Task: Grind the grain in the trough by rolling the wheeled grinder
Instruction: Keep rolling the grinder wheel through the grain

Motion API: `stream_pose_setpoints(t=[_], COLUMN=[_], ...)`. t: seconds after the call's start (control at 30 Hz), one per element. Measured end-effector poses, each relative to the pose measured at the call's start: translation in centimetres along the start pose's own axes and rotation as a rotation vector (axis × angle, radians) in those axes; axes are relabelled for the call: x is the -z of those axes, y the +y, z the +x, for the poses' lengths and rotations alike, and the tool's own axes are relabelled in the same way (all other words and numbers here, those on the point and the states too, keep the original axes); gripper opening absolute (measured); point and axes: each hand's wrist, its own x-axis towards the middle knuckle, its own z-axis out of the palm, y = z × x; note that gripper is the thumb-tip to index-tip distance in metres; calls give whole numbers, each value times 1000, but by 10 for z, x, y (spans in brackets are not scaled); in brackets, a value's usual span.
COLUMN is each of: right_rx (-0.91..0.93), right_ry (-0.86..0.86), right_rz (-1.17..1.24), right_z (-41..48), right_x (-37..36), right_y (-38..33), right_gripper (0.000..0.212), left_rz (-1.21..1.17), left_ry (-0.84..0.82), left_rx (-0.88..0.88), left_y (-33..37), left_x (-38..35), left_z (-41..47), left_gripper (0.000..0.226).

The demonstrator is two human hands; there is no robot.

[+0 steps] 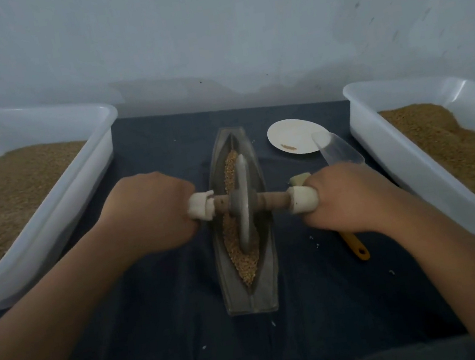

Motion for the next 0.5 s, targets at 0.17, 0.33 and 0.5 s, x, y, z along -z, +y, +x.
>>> stream_pose_setpoints(t=[0.17,0.33,0.5], right_rx=[-62,-65,-39], right_ry=[257,346,14], right_rz=[-196,-193,-97], right_z=[46,72,34], right_x=[-2,-1,1], right_y=[-5,-5,1], right_gripper=[21,21,17], left_rz=[-136,-131,-31], left_ry=[-65,-22,-34], left_rx=[98,145,32], left_y=[-6,-6,-3], left_x=[-8,-10,-1], left_z=[30,55,22], left_gripper=[30,29,28])
